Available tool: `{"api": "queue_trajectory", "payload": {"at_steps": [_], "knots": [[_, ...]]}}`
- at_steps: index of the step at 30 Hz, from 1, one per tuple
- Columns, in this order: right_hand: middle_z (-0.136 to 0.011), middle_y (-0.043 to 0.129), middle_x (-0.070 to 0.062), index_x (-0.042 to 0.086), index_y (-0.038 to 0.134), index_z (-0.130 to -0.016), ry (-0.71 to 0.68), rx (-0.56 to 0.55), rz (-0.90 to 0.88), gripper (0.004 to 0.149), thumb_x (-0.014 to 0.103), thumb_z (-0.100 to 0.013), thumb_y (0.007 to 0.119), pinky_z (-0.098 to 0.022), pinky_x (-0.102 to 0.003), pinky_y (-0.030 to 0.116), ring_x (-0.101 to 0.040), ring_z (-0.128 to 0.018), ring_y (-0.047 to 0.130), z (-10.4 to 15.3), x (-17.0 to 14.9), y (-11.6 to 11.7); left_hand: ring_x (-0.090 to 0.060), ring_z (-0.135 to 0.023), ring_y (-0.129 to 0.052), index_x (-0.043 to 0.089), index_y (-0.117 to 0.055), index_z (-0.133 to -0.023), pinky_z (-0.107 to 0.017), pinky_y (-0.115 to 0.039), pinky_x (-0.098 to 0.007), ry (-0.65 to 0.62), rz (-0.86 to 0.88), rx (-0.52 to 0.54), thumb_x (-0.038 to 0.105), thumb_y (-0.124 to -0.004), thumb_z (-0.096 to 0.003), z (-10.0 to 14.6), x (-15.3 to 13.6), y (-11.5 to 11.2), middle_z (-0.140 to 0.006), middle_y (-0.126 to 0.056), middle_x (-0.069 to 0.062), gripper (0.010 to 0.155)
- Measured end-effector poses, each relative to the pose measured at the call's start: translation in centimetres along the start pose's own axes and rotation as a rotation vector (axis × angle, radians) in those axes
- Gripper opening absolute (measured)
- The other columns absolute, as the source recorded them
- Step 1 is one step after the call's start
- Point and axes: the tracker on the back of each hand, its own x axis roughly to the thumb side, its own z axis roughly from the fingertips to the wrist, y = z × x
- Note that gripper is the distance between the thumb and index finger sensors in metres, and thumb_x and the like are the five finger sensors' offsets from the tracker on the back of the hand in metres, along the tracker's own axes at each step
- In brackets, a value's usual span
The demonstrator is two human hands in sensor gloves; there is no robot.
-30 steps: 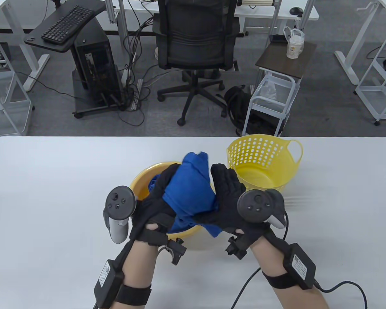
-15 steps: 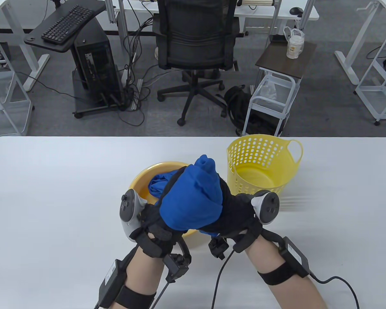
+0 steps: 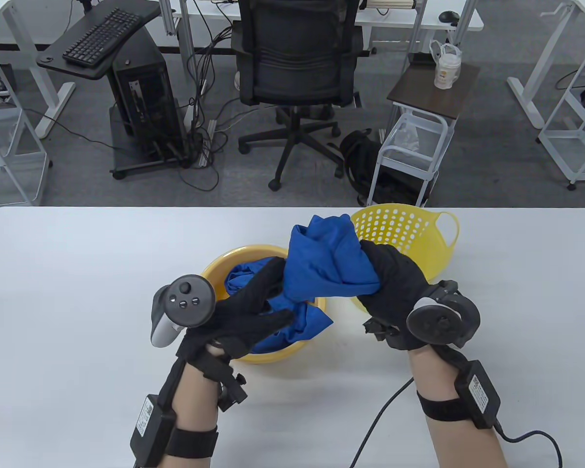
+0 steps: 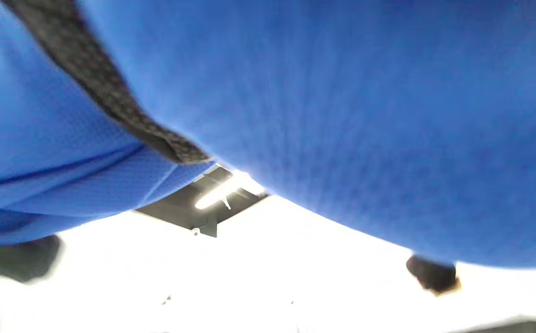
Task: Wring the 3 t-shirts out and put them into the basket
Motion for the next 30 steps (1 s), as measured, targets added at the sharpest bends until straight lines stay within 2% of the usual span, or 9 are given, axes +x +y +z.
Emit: {"api": "queue_trajectory", "payload": {"at_steps": [3,7,10,13,16,19,22,26,30], "knots": [[-0.096,0.076,-0.025,0.006,0.065,-0.094,-0.147,-0.102,0.126,0.069,0.036,-0.043,0.102,-0.052,-0.068,0.078,-0.047,-0.068,0.093,0.7,1.3,0.3,-0.055,-0.099,-0.071,0.031,-0.012,-0.123,-0.067,-0.077,-0.057,0.05,0.342,-0.019,0.081,-0.075,-0.0559,-0.5,-2.3,-0.6,-0.129,-0.028,-0.032,0.105],[-0.108,0.059,-0.014,0.007,0.063,-0.089,-0.426,-0.124,0.299,0.068,0.037,-0.042,0.101,-0.06,-0.07,0.067,-0.05,-0.098,0.066,1.3,4.6,1.3,-0.062,-0.099,-0.064,0.033,-0.003,-0.12,-0.07,-0.074,-0.059,0.131,0.369,0.015,0.085,-0.071,-0.0564,-1.4,-4.3,-1.6,-0.127,-0.02,-0.035,0.107],[-0.096,0.077,-0.016,0.004,0.062,-0.088,-0.494,-0.106,0.244,0.069,0.036,-0.041,0.101,-0.063,-0.062,0.071,-0.046,-0.09,0.083,1.3,6.4,1.9,-0.05,-0.099,-0.069,0.04,-0.019,-0.12,-0.072,-0.071,-0.059,0.097,0.367,0.168,0.053,-0.081,-0.0681,-1.7,-4.7,-1.3,-0.124,-0.041,-0.027,0.081],[-0.084,0.087,-0.019,0.003,0.056,-0.096,-0.414,0.024,0.114,0.078,0.034,-0.041,0.1,-0.053,-0.059,0.086,-0.037,-0.06,0.103,0.8,6.3,2.5,-0.048,-0.095,-0.075,0.044,-0.052,-0.114,-0.068,-0.074,-0.061,0.016,0.293,0.347,0.028,-0.082,-0.064,-1.1,-3.2,-0.5,-0.118,-0.06,-0.017,0.06],[-0.085,0.086,-0.019,0.007,0.033,-0.109,-0.237,0.219,-0.176,0.099,0.035,-0.042,0.101,-0.045,-0.058,0.092,-0.035,-0.051,0.105,0.2,5.2,3.7,-0.044,-0.1,-0.075,0.046,-0.074,-0.1,-0.071,-0.076,-0.058,-0.061,-0.025,0.358,0.022,-0.08,-0.0621,-0.5,-0.6,-0.1,-0.117,-0.066,-0.005,0.045],[-0.086,0.083,-0.023,0.003,0.037,-0.11,-0.094,0.342,-0.478,0.098,0.033,-0.043,0.102,-0.039,-0.056,0.093,-0.036,-0.049,0.102,-0.2,3.8,4.3,-0.041,-0.101,-0.076,0.045,-0.084,-0.091,-0.073,-0.076,-0.057,-0.159,-0.079,0.327,0.02,-0.081,-0.0597,-0.4,0.7,-0.7,-0.115,-0.07,0.003,0.04],[-0.087,0.082,-0.025,-0.002,0.064,-0.097,-0.032,0.475,-0.708,0.076,0.031,-0.042,0.104,-0.039,-0.055,0.091,-0.042,-0.055,0.099,-0.6,2.5,4.6,-0.038,-0.103,-0.075,0.045,-0.087,-0.086,-0.075,-0.074,-0.056,-0.212,-0.07,0.239,0.019,-0.082,-0.0583,-0.7,1.1,-1.4,-0.113,-0.072,0.008,0.038],[-0.106,0.069,-0.03,0.001,0.062,-0.094,-0.059,0.548,-0.904,0.072,0.03,-0.043,0.103,-0.056,-0.075,0.073,-0.065,-0.092,0.073,-0.2,1.3,5.1,-0.036,-0.103,-0.074,0.045,-0.089,-0.084,-0.074,-0.075,-0.056,-0.231,-0.004,0.165,0.019,-0.082,-0.0576,-1.4,0.8,-2.3,-0.113,-0.073,0.01,0.037],[-0.083,0.086,-0.026,-0.004,0.058,-0.096,0.034,0.524,-1.136,0.072,0.017,-0.043,0.102,-0.043,-0.061,0.092,-0.039,-0.049,0.106,0.4,1.3,6.2,-0.036,-0.105,-0.071,0.043,-0.086,-0.087,-0.075,-0.073,-0.056,-0.232,0.064,0.139,0.02,-0.081,-0.059,-1.5,0.5,-2.1,-0.116,-0.069,0.009,0.037]]}}
